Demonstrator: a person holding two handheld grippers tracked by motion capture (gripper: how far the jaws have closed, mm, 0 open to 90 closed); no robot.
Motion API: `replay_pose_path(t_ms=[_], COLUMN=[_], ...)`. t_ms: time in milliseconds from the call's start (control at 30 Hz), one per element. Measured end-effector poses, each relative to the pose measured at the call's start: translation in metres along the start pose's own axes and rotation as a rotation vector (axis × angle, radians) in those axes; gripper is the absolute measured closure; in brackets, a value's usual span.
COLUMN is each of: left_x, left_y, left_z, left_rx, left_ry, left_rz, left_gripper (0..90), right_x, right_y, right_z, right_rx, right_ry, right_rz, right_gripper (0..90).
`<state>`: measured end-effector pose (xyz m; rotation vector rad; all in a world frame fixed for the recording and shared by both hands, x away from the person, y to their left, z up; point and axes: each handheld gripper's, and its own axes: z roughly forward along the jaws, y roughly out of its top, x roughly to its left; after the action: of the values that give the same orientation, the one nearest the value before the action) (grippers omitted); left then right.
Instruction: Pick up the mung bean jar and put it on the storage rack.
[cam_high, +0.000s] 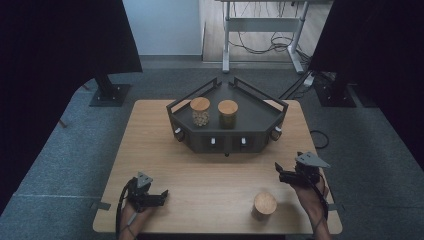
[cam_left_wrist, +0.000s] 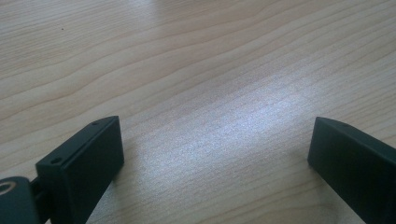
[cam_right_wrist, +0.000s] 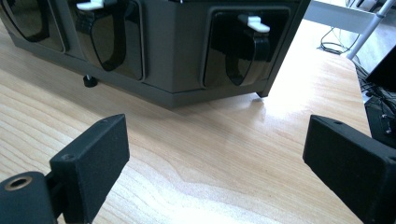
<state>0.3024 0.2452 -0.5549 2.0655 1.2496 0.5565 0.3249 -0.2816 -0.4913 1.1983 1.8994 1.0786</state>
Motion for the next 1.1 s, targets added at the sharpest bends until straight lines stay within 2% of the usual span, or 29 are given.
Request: replay_pose_path(t_ms=[700,1100], left_x=[0.0,0.0], left_y=[0.0,0.0], left_z=[0.0,0.0], left_rx=[0.0,0.0], left_ry=[0.001,0.001], left_rz=[-0.001,-0.001], left_gripper=[3.2,3.2], right_x=[-0.003,-0.004], right_y=[-0.026,-0.034], right_z=[0.005,0.007], right_rx=[0.027,0.034], right_ry=[-0.012,-0.014], right_rz=[0.018,0.026], right_gripper=[6.8,6.9])
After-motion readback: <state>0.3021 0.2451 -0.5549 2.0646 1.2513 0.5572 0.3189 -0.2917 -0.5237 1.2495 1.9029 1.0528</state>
